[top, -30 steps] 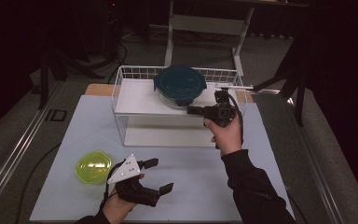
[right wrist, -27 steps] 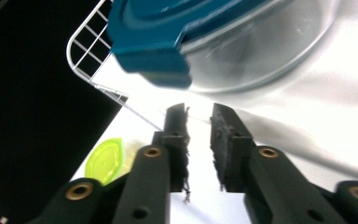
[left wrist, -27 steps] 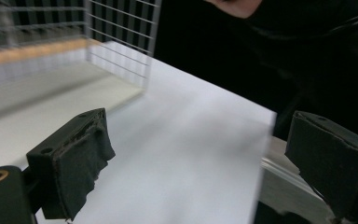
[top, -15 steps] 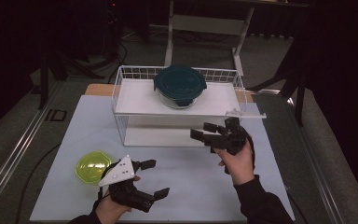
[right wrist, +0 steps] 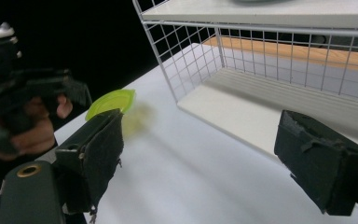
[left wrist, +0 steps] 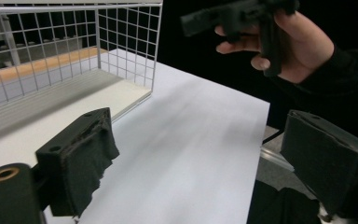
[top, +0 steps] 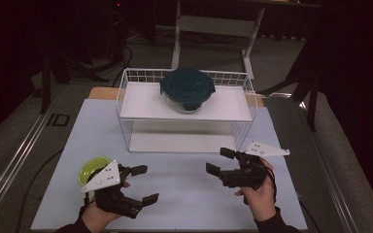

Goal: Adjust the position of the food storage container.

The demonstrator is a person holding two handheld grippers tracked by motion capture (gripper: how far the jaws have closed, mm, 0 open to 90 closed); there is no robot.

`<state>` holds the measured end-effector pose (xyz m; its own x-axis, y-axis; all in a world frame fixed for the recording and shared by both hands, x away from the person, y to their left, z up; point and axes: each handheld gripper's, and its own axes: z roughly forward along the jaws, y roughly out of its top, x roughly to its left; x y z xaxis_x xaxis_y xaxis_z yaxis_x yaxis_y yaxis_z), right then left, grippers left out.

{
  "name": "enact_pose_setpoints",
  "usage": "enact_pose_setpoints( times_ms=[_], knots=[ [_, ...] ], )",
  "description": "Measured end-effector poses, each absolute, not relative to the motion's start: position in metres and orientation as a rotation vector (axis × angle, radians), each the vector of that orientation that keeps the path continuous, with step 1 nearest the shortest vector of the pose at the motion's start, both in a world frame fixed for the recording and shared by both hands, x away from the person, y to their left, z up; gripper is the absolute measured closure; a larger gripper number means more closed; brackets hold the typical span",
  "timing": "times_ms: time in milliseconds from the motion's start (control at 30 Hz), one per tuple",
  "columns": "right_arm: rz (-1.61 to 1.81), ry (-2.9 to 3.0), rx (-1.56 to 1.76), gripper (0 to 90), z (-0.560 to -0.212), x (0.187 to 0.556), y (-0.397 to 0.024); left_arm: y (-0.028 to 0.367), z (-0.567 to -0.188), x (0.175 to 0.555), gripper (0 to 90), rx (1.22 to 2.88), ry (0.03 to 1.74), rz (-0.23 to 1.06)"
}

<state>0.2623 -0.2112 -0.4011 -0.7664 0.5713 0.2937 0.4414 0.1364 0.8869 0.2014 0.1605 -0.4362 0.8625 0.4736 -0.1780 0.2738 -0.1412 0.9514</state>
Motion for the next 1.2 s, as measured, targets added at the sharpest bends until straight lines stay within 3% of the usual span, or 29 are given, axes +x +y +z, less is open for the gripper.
enact_pose_setpoints(
  times_ms=[300, 400, 467, 500, 600, 667, 867, 1200],
  knots=[
    [1.709, 2.26, 0.972, 14.8, -0.409, 0.24, -0.224, 0.208, -0.434, 0.2, 19.7, 1.737, 0.62, 0.257],
    [1.726, 2.245, 0.983, 14.8, -0.412, 0.234, -0.23, 0.221, -0.436, 0.199, 27.3, 1.744, 0.638, 0.282],
    [1.715, 2.241, 0.977, 14.8, -0.413, 0.229, -0.233, 0.23, -0.437, 0.198, 40.6, 1.754, 0.645, 0.304],
    [1.715, 2.241, 0.977, 14.8, -0.413, 0.229, -0.233, 0.234, -0.438, 0.198, 40.6, 1.762, 0.652, 0.314],
    [1.724, 2.238, 0.978, 14.8, -0.415, 0.224, -0.238, 0.248, -0.442, 0.196, 58.0, 1.767, 0.678, 0.345],
    [1.737, 2.238, 0.976, 14.8, -0.415, 0.223, -0.239, 0.259, -0.445, 0.197, 60.9, 1.762, 0.711, 0.358],
    [1.732, 2.24, 0.981, 14.8, -0.418, 0.222, -0.241, 0.293, -0.462, 0.2, 83.7, 1.773, 0.831, 0.42],
    [1.728, 2.252, 0.999, 14.8, -0.421, 0.224, -0.24, 0.345, -0.495, 0.201, 89.2, 1.773, 1.048, 0.532]
  ],
)
